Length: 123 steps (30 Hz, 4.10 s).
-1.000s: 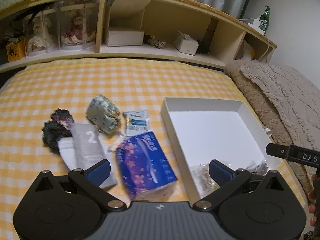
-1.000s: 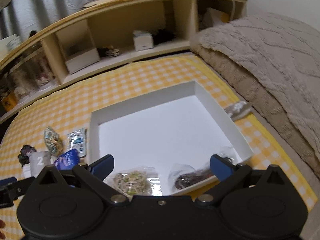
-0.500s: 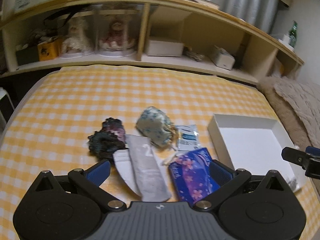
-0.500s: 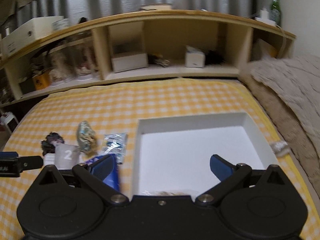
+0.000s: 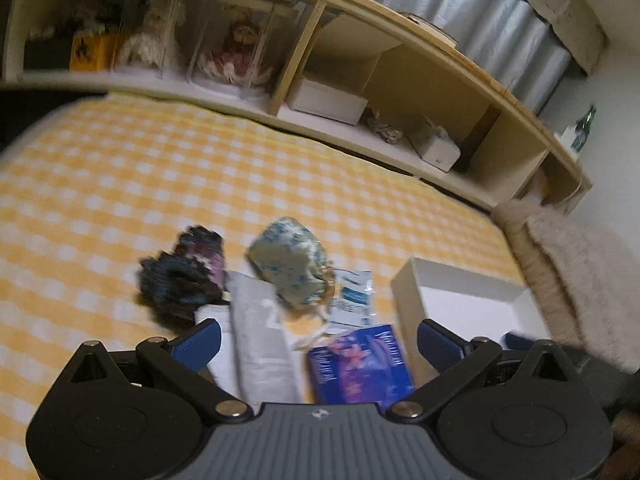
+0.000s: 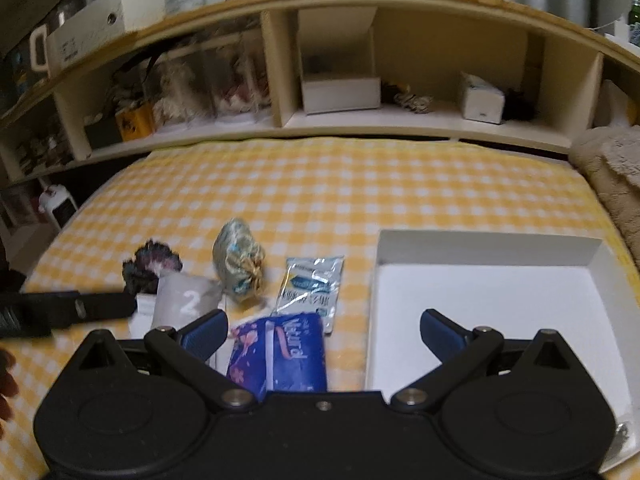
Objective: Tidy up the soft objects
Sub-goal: 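Grasp the blue tissue pack with right tool while left tool grasps the grey pouch, then carry tissue pack and grey pouch into the tray and open both tools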
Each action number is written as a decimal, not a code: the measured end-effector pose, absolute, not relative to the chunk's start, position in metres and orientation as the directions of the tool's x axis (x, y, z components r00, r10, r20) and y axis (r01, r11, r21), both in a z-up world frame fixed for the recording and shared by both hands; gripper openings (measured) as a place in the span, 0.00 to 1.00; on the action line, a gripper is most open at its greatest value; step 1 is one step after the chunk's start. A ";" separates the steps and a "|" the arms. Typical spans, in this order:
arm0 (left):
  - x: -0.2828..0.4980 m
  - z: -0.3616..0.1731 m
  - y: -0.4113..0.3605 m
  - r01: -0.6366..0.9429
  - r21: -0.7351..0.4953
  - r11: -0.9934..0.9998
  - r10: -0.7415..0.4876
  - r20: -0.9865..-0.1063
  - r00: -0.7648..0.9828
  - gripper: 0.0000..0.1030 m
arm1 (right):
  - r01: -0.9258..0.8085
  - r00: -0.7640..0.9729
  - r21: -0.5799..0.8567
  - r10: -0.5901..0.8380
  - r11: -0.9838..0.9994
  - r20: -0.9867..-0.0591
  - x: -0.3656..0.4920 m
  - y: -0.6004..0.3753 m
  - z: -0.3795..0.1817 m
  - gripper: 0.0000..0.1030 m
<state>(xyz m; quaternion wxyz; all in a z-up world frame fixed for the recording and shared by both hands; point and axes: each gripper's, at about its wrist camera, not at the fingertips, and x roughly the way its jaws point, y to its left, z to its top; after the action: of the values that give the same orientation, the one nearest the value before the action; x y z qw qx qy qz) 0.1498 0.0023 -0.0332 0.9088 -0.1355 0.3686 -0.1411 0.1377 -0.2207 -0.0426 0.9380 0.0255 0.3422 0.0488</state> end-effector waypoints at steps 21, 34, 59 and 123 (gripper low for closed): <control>0.195 -0.118 -0.032 0.106 -0.197 0.975 -0.223 -0.803 0.552 0.73 | -0.215 0.668 0.079 0.205 0.973 -0.715 0.146 -0.208 -0.086 0.97; 0.197 -0.121 -0.033 0.152 -0.100 0.983 -0.170 -0.809 0.563 0.44 | -0.274 0.601 0.067 0.225 0.959 -0.767 0.156 -0.197 -0.110 0.75; 0.134 -0.064 -0.022 0.154 -0.210 0.965 -0.259 -0.700 0.665 0.40 | -0.204 0.696 0.178 0.270 0.963 -0.665 0.132 -0.229 -0.061 0.18; 0.152 -0.143 -0.342 0.278 -0.500 0.820 -0.570 -0.674 0.470 0.42 | 0.024 0.673 0.016 -0.005 1.000 -0.739 0.118 -0.508 -0.105 0.23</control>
<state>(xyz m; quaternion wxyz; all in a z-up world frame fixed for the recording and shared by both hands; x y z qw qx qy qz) 0.1523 -0.3423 -0.1426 0.8417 -0.1628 0.4491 -0.2518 0.1177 -0.5082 -0.1052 0.9147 0.0120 0.4040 -0.0079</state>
